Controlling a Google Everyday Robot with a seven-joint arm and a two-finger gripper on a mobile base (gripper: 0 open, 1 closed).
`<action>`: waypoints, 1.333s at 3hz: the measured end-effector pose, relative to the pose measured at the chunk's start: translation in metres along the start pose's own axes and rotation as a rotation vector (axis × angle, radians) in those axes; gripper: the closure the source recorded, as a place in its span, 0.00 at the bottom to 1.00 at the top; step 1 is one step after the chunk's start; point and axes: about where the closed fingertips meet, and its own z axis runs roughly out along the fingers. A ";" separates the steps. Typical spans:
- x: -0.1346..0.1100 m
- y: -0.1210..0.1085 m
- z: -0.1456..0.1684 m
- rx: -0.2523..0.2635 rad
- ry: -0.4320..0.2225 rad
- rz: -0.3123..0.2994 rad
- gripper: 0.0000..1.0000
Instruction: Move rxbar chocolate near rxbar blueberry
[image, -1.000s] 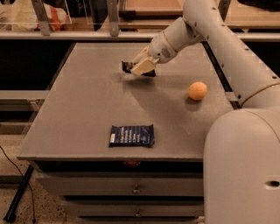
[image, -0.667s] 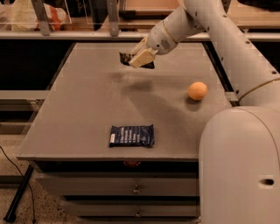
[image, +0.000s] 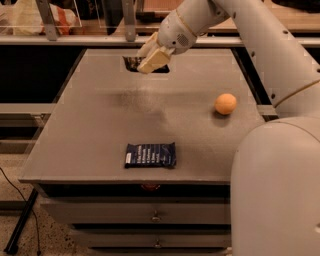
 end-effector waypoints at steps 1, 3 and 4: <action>-0.011 0.043 0.024 -0.112 0.003 -0.013 1.00; -0.016 0.052 0.022 -0.101 0.089 -0.029 1.00; -0.021 0.081 0.012 -0.092 0.174 -0.030 1.00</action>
Offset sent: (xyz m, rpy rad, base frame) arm -0.0371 0.0129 -0.0025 -0.0116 0.0436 0.0723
